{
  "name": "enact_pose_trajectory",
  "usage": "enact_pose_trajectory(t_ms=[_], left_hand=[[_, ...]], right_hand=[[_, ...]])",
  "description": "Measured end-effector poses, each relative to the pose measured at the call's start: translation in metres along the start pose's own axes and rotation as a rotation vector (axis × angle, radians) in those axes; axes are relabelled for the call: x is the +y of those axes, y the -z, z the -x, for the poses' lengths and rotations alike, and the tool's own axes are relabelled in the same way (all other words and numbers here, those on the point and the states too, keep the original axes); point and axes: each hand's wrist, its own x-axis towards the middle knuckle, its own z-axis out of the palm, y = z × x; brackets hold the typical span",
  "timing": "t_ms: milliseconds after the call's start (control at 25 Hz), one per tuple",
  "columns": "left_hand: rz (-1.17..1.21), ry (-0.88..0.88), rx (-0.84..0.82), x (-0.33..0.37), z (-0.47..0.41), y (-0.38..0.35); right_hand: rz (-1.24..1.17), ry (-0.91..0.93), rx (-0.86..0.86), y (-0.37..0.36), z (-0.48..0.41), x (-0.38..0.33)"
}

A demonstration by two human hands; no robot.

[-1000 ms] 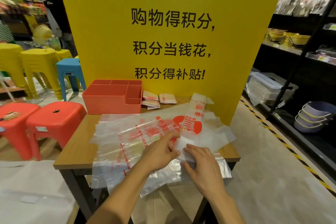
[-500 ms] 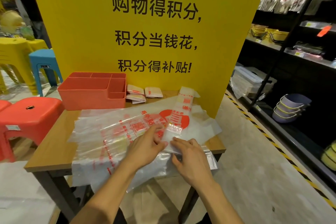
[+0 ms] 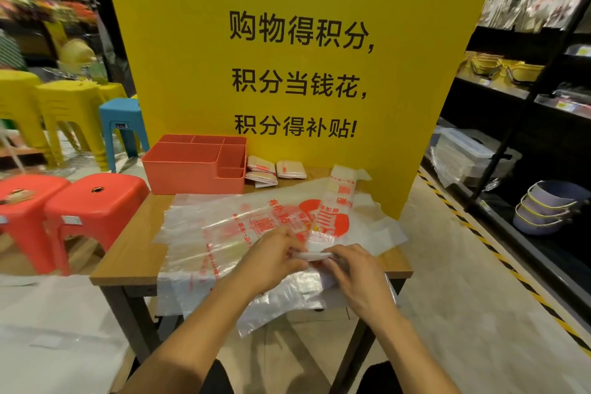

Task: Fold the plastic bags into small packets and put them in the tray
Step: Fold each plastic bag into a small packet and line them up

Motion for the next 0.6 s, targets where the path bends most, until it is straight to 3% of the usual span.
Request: enact_pose_trajectory(t_ms=[200, 440, 600], left_hand=[[0.121, -0.051, 0.059, 0.008, 0.009, 0.006], [0.397, -0.011, 0.069, 0.012, 0.019, 0.001], [0.261, 0.066, 0.130, -0.002, 0.013, -0.016]], right_hand=[[-0.242, -0.059, -0.002, 0.009, 0.000, 0.002], [-0.124, -0.087, -0.031, 0.010, -0.006, 0.003], [-0.207, -0.130, 0.032, 0.002, -0.002, 0.005]])
